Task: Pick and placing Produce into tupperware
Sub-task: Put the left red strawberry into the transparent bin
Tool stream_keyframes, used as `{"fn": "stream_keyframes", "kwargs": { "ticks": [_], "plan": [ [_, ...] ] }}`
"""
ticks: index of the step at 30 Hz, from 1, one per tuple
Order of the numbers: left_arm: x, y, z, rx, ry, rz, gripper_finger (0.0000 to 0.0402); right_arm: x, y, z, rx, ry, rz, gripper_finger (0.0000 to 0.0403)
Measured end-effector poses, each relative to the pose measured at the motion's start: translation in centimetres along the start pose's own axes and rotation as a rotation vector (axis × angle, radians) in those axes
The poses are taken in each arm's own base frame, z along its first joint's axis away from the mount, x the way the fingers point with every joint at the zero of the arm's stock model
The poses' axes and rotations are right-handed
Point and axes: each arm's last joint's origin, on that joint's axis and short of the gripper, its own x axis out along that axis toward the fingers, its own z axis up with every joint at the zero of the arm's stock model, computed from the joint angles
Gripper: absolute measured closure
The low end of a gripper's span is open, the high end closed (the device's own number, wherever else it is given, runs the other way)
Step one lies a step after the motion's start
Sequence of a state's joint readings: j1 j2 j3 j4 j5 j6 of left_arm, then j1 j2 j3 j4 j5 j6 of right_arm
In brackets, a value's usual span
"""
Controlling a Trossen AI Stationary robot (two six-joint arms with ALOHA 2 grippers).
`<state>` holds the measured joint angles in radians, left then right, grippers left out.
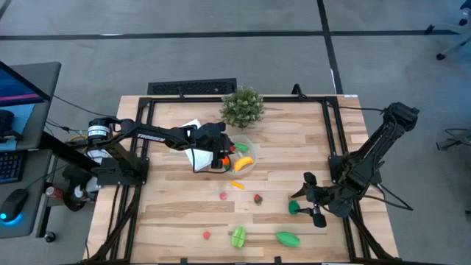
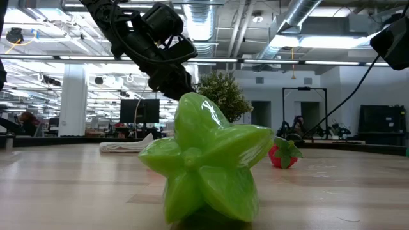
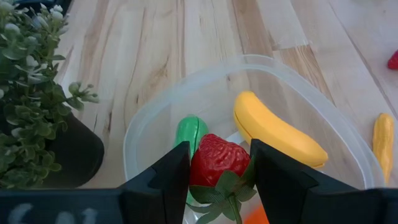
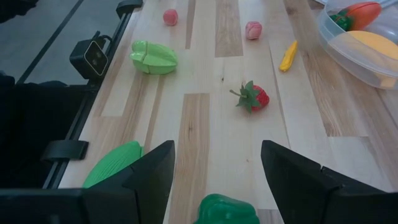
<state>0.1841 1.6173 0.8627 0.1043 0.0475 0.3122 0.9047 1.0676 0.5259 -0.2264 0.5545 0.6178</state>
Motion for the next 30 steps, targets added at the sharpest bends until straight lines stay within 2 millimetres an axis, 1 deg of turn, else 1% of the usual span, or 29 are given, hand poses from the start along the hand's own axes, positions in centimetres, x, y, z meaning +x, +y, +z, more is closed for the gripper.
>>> {"fn": "stream_keyframes", "kwargs": {
  "ticks": [12, 30],
  "plan": [
    [0.16, -0.07, -0.56, 0.007, 0.053, 0.004, 0.025, 0.0, 0.0, 0.02, 0.002, -0.002, -0.001, 0.0168],
    [0.16, -0.04, -0.57, -0.002, 0.057, 0.017, 0.025, 0.0, -0.01, 0.02, 0.003, -0.003, -0.003, 0.0168]
  ]
}}
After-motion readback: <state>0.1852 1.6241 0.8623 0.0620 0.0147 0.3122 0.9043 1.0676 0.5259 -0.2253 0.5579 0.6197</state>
